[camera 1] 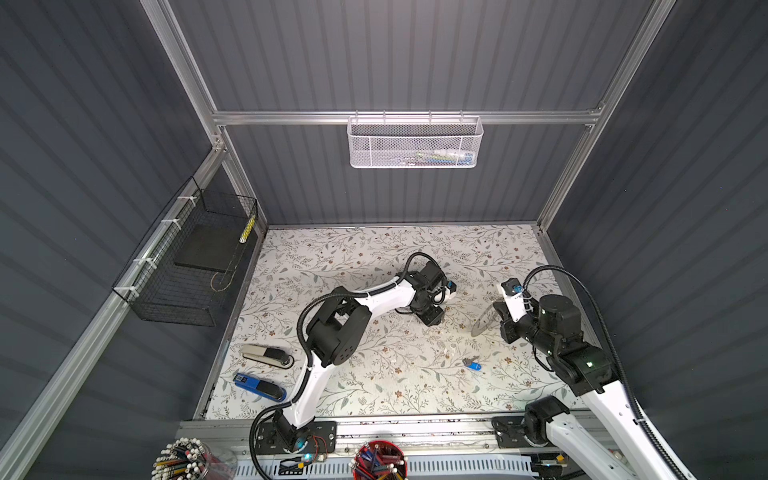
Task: Put the keys on the keyring
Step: 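Lower the left gripper and grasp the mint-green tagged key by its ring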
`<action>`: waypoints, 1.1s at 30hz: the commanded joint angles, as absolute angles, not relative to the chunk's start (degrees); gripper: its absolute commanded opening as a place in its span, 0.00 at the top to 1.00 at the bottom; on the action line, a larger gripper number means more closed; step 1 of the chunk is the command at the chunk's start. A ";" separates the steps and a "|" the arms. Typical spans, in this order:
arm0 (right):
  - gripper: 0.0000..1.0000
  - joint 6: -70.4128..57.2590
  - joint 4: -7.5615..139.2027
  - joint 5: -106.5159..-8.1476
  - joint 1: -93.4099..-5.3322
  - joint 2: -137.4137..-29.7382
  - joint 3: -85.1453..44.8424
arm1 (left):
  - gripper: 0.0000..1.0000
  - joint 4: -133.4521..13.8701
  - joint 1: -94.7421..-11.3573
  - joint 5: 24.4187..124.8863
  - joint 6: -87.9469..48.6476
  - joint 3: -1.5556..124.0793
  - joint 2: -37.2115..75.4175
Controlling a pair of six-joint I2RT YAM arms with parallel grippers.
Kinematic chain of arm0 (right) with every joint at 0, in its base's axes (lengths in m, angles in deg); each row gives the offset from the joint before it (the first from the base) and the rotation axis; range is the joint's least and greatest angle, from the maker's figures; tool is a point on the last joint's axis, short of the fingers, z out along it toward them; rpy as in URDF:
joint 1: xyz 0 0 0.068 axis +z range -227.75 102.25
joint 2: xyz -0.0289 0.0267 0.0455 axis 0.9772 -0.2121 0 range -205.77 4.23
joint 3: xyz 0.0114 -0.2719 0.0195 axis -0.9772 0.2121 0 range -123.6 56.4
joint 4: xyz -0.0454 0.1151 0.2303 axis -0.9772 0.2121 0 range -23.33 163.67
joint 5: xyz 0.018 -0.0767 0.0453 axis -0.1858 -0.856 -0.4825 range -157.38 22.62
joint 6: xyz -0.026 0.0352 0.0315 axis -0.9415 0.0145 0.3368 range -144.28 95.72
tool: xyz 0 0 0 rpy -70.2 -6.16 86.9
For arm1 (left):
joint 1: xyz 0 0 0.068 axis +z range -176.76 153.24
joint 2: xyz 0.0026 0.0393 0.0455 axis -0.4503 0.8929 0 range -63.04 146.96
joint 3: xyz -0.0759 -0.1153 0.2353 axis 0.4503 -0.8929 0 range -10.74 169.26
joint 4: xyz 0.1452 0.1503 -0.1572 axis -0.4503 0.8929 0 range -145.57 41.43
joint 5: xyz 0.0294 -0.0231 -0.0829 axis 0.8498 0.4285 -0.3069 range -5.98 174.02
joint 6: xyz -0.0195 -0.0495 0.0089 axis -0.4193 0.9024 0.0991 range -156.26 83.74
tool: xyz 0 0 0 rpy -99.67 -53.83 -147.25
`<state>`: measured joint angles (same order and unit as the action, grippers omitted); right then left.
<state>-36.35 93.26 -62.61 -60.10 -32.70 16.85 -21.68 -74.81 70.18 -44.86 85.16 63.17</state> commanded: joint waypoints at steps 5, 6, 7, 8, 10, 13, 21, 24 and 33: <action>1.00 -36.93 91.56 -61.85 -60.18 -32.62 17.23 | 0.73 -18.42 -74.74 69.36 -45.59 87.98 65.40; 1.00 -36.91 91.57 -61.86 -60.22 -32.61 17.25 | 0.74 -18.16 -74.68 69.43 -45.57 88.22 65.58; 1.00 -36.93 91.46 -61.82 -60.20 -32.73 17.29 | 0.76 -18.00 -74.74 69.41 -45.59 88.43 65.72; 1.00 -36.95 91.52 -61.77 -60.23 -32.80 17.22 | 0.77 -18.00 -74.75 69.46 -45.57 88.50 65.85; 1.00 -36.94 91.35 -61.67 -60.14 -32.87 17.24 | 0.78 -17.87 -74.77 69.52 -45.57 88.72 65.98; 1.00 -36.93 91.20 -61.54 -60.18 -33.11 17.32 | 0.78 -17.73 -74.70 69.77 -45.56 88.95 66.24; 1.00 -36.87 90.93 -61.20 -60.19 -33.39 17.38 | 0.85 -17.60 -74.80 69.94 -45.72 89.11 66.42; 1.00 -36.87 90.87 -61.08 -60.19 -33.43 17.36 | 0.89 -17.82 -74.78 69.71 -45.95 88.72 66.08; 1.00 -37.35 90.92 -61.06 -60.18 -33.17 17.68 | 0.95 -23.54 -74.80 69.63 -46.54 83.09 60.20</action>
